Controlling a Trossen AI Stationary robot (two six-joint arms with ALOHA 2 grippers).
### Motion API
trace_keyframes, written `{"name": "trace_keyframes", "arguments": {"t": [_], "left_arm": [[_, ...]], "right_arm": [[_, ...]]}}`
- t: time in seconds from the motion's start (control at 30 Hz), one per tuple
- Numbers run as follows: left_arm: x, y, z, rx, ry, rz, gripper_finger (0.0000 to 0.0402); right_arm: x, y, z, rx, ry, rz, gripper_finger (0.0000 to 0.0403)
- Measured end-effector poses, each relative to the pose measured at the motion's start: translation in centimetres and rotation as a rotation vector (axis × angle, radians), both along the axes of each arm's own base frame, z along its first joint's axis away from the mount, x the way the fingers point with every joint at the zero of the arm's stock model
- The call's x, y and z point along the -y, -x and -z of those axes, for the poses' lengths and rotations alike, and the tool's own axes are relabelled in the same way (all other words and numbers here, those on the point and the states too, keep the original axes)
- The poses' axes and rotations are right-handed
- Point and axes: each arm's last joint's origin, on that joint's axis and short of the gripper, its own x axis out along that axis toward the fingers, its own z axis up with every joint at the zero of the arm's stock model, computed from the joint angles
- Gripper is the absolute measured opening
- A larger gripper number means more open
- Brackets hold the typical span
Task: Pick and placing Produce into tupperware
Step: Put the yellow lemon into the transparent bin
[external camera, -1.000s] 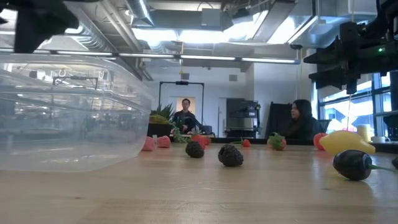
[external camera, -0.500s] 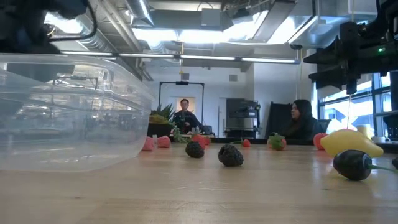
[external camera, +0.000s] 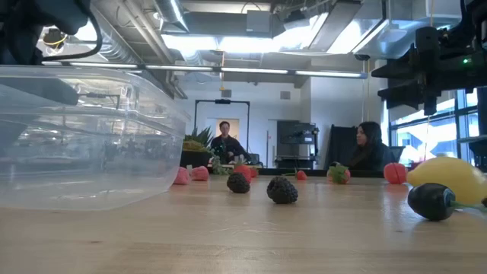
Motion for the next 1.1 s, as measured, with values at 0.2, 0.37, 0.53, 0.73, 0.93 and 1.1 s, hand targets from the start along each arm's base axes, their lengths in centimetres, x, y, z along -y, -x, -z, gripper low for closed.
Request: {"name": "trace_keyframes", "arguments": {"t": [0.2, 0.37, 0.53, 0.73, 0.93, 1.1], "left_arm": [[0.1, 0.2, 1.2, 0.034, 0.025, 0.003, 0.0341], [0.1, 0.8, 2.4, 0.026, 0.037, -0.007, 0.0341], [0.1, 1.3, 3.2, 0.013, 0.062, 0.006, 0.0341], [0.1, 1.4, 3.5, 0.025, 0.065, 0.007, 0.0325], [0.1, 1.3, 3.5, 0.046, 0.055, 0.008, 0.029], [0.1, 1.2, 3.5, 0.055, 0.052, 0.008, 0.0264]], "right_arm": [[0.0, 0.0, 0.0, 0.0, 0.0, 0.0, 0.0303], [0.0, 0.0, 0.0, 0.001, -0.002, 0.0, 0.0303], [0.0, 0.0, 0.0, 0.002, -0.002, 0.0, 0.0303], [0.0, 0.0, 0.0, 0.002, -0.002, 0.0, 0.0303], [0.0, 0.0, 0.0, 0.002, -0.002, 0.0, 0.0303], [0.0, 0.0, 0.0, 0.002, -0.002, 0.0, 0.0303]]}}
